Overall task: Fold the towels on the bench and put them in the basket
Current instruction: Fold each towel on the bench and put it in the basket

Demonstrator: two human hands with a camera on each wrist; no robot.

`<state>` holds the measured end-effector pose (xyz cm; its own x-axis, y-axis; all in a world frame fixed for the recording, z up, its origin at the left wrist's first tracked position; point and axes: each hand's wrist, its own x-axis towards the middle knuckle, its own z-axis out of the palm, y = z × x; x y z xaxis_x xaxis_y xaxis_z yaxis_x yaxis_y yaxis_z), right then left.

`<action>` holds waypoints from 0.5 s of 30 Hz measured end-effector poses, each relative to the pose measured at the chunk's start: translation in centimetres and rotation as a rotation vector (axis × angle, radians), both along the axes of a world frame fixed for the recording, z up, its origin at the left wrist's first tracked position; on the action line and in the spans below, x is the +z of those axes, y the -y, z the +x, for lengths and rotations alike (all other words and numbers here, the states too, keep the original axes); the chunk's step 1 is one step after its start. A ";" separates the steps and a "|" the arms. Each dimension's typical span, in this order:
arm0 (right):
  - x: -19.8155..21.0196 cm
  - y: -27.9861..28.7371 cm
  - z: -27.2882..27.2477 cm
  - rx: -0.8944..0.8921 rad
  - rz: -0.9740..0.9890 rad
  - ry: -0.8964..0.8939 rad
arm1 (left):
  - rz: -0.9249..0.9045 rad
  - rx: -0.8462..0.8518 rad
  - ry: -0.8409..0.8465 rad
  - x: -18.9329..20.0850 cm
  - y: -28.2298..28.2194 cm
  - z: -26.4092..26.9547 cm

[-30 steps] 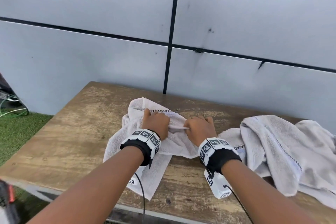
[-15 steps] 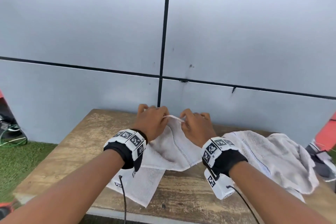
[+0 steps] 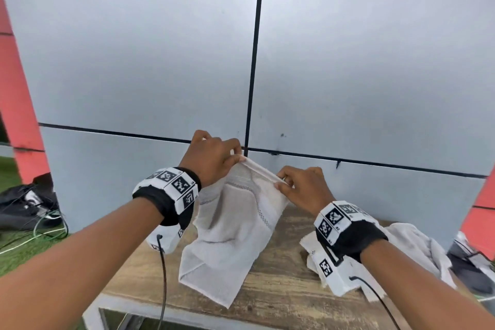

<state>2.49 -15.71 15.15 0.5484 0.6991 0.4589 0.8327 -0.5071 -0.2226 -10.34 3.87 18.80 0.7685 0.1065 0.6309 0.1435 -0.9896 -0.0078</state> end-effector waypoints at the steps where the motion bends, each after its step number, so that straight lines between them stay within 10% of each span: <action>1: 0.1 0.6 0.1 -0.005 -0.028 0.009 | -0.005 0.007 -0.014 0.2 -0.4 -0.5; 15: 8.8 7.4 1.2 -0.074 -0.016 0.259 | 0.080 0.113 0.121 6.8 -2.7 -6.1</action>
